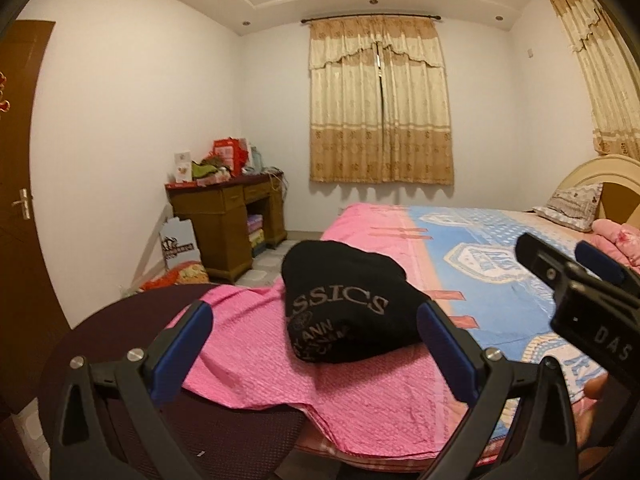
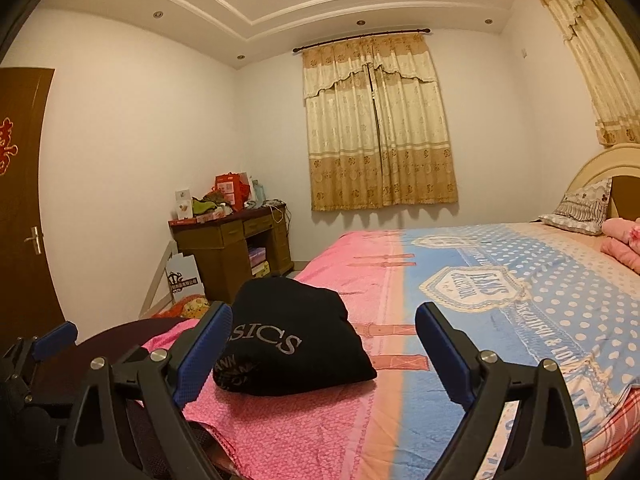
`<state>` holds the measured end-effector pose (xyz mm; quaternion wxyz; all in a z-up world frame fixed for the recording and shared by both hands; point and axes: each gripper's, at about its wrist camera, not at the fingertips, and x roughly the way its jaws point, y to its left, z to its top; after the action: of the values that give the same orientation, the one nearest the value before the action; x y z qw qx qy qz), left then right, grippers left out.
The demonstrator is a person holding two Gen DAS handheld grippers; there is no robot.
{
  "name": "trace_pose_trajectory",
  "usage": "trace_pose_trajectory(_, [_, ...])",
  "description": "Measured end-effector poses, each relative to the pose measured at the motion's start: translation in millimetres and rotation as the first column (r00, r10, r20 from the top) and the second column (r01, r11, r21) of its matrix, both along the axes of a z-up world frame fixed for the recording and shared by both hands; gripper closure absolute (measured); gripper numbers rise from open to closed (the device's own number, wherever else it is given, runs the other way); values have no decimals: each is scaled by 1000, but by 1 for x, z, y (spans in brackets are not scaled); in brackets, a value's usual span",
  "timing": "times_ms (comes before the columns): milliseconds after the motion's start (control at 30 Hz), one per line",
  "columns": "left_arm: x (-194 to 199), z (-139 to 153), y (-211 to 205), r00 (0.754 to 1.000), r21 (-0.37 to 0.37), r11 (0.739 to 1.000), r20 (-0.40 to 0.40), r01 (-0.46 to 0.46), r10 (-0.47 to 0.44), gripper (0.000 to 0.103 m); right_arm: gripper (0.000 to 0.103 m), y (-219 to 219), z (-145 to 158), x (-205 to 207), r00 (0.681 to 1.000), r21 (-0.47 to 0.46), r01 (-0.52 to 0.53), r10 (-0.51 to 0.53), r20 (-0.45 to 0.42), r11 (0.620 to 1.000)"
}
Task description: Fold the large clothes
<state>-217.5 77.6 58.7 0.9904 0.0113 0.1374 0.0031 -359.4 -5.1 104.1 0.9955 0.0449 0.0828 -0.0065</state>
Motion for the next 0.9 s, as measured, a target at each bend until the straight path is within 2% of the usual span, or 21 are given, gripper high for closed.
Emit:
trace_pose_trajectory(267, [-6,5,3,999,14,999,39,-33,32,0,7,7,1,-12,998,-19,-31,32,50,999])
trace_pose_trajectory(900, [-5,4,2,999,9,999,29,-38,38,0,6,3,-4,-6,999,11,-52,52,13,999])
